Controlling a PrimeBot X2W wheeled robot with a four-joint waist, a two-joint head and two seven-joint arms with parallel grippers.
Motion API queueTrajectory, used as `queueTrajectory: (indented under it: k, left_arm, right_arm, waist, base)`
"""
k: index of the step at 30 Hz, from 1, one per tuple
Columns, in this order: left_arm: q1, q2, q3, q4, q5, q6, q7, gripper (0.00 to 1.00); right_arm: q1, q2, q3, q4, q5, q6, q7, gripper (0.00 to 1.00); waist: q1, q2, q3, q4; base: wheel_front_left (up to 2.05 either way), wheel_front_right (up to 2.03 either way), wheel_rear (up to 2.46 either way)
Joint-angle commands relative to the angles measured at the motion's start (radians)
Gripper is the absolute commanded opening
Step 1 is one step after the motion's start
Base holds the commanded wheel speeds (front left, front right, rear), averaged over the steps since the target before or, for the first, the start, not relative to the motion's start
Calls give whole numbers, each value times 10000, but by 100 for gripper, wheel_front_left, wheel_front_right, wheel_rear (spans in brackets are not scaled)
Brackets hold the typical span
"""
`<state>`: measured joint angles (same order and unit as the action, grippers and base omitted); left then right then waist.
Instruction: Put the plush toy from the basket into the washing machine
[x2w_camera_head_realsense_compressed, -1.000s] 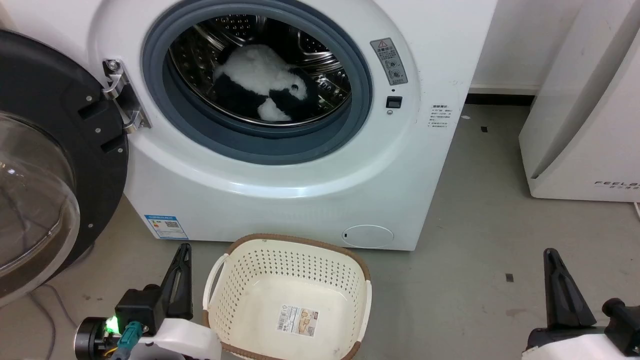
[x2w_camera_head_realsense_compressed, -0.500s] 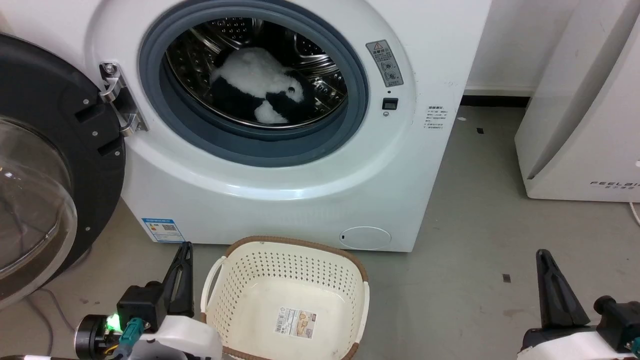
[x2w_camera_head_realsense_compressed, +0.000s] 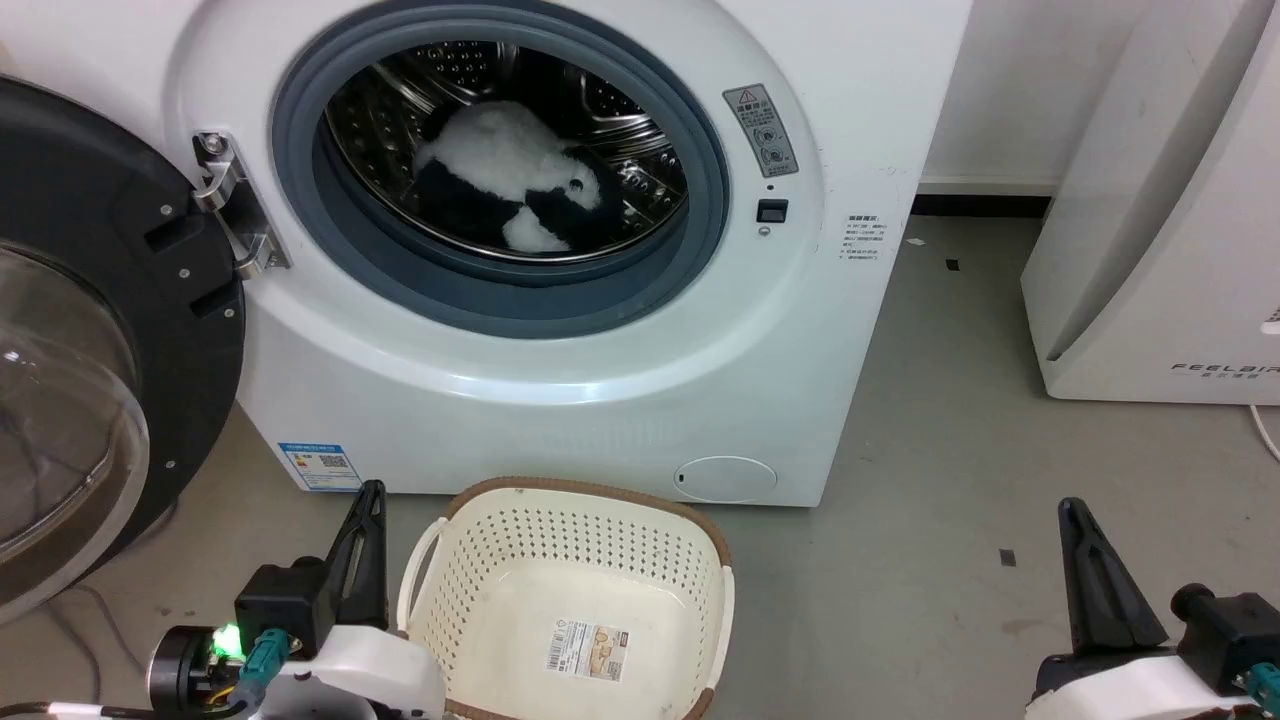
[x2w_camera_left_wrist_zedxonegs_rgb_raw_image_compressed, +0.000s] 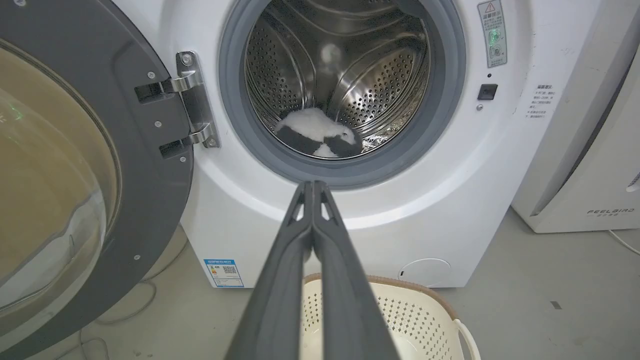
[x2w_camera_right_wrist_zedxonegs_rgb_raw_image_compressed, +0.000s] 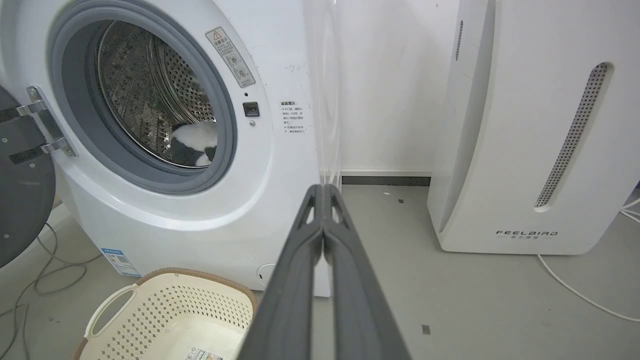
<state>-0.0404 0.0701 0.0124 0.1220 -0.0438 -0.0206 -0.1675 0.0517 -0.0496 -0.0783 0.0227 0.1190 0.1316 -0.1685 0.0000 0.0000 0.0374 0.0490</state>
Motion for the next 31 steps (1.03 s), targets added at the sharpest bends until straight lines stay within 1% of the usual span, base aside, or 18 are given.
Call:
queueTrajectory:
  k: [1, 31]
  left_arm:
    - [140, -44, -12, -88, 91, 18, 53, 0]
    - [240, -103, -54, -516, 222, 89, 665, 0]
  right_arm:
    - [-132, -2, 43, -56, -137, -3, 54, 0]
    - [-277, -4, 322, -121, -534, -6, 669, 0]
  waist:
    - [0, 0, -5, -6]
    - [0, 0, -144, -189]
  base:
    - [0, 0, 0]
    - [0, 0, 0]
